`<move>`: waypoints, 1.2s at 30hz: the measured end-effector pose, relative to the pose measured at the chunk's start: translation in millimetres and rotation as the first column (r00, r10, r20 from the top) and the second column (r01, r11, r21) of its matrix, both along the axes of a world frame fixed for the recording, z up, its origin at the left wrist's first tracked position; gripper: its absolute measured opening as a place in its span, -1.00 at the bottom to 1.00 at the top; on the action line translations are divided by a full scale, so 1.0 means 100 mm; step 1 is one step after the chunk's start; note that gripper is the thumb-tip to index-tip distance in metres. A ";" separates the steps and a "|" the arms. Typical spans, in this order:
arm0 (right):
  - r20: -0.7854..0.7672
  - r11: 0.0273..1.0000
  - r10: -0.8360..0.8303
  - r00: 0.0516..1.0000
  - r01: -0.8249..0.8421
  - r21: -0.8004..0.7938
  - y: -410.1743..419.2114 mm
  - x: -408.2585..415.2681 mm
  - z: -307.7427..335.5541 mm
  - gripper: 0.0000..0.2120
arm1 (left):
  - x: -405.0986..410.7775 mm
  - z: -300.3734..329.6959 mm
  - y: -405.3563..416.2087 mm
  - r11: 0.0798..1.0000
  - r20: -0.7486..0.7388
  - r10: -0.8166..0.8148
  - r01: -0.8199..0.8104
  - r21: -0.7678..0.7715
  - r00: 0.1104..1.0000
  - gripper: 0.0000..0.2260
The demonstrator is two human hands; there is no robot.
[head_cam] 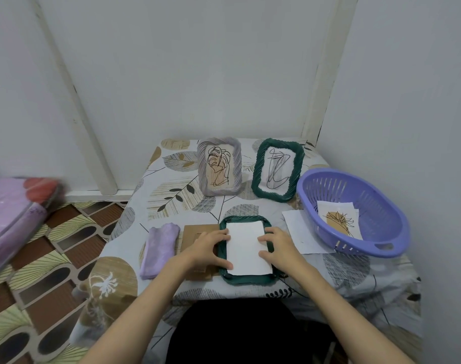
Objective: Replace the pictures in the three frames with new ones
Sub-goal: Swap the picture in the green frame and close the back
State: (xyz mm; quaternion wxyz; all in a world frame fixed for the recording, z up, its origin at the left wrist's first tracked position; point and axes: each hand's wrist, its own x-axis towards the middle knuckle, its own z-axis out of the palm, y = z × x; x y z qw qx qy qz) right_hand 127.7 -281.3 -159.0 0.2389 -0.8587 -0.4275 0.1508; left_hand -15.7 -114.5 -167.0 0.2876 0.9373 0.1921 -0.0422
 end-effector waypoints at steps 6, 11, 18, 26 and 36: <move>-0.087 0.985 0.115 0.990 -0.125 -0.117 -0.10 0.11 0.10 -0.53 | 0.01 0.04 -0.01 1.000 -0.007 -0.007 0.007 0.019 1.000 -0.28; -0.077 0.977 0.143 0.987 -0.153 -0.150 -0.13 0.10 0.09 -0.50 | 0.01 0.03 -0.01 1.000 -0.032 -0.001 0.001 0.019 0.999 -0.27; -0.087 0.971 0.155 0.984 -0.168 -0.168 -0.13 0.12 0.09 -0.50 | 0.01 0.02 0.00 1.000 -0.042 0.015 -0.015 0.004 0.999 -0.26; -0.078 0.998 -0.063 0.995 0.065 0.025 -0.12 0.10 0.04 -0.55 | -0.14 -0.02 -0.04 0.865 0.205 0.415 -0.455 0.213 0.886 -0.32; -0.077 0.988 -0.151 0.985 0.150 -0.023 -0.18 0.11 0.04 -0.66 | -0.12 -0.02 -0.15 0.795 0.028 0.579 -0.572 0.201 0.815 -0.28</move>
